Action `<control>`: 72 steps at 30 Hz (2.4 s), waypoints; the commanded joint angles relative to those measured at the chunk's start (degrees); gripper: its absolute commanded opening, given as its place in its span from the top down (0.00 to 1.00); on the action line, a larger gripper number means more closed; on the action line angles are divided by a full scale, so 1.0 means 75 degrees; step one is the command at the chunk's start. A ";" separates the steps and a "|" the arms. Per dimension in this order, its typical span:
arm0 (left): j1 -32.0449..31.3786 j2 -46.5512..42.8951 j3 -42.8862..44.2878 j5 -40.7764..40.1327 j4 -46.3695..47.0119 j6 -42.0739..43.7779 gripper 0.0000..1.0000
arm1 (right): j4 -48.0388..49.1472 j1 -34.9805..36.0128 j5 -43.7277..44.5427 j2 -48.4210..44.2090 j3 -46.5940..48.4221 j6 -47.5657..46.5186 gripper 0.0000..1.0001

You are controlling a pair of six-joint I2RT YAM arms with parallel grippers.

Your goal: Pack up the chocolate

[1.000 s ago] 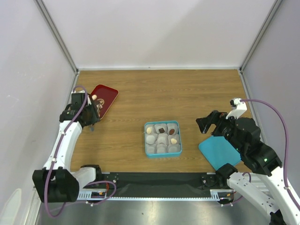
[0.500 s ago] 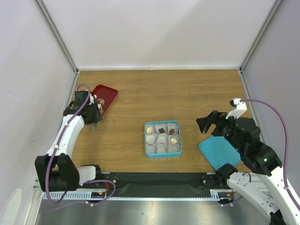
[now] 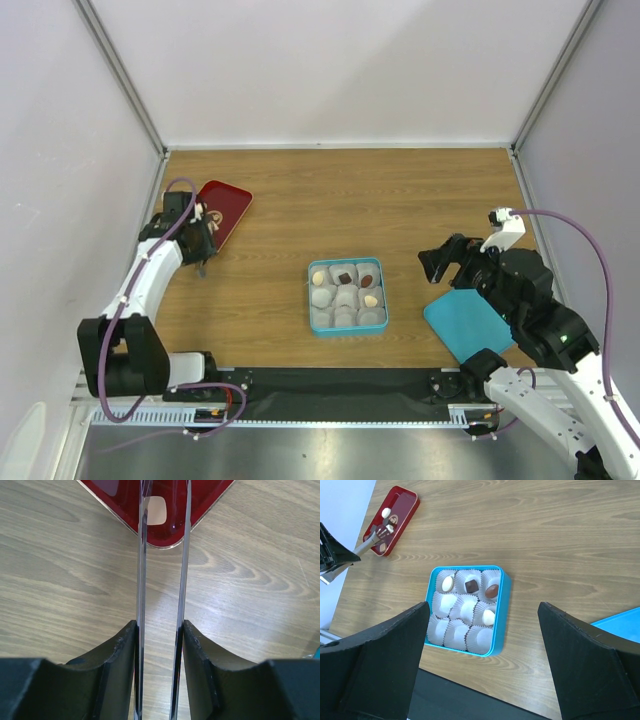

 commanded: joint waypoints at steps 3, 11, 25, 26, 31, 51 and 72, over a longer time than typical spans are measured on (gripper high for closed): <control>0.0071 0.0340 0.0549 -0.0103 0.0314 0.0175 0.56 | 0.0383 -0.0020 0.0064 0.0021 -0.0057 -0.0097 0.04; 0.0059 0.0633 0.0737 0.0108 0.0360 0.0175 0.57 | 0.0372 -0.0020 0.0204 -0.0003 -0.0081 -0.0203 0.04; 0.0071 0.1125 0.1217 -0.0068 0.0267 0.0245 0.54 | 0.0512 -0.0020 0.0228 0.0044 -0.0163 -0.0297 0.04; 0.0071 0.1195 0.1252 -0.0079 0.0267 0.0257 0.54 | 0.0512 -0.0031 0.0240 0.0033 -0.0151 -0.0308 0.04; 0.0071 0.1324 0.1300 -0.0068 0.0290 0.0257 0.54 | 0.0501 -0.0031 0.0310 0.0044 -0.0174 -0.0355 0.03; -0.0070 0.1219 0.1159 0.0073 0.0079 0.0268 0.54 | 0.0501 -0.0043 0.0298 -0.0002 -0.0163 -0.0308 0.04; -0.0234 0.1114 0.1662 -0.0079 -0.0459 0.0362 0.59 | 0.0407 -0.0055 0.0322 -0.0049 -0.0046 -0.0250 0.04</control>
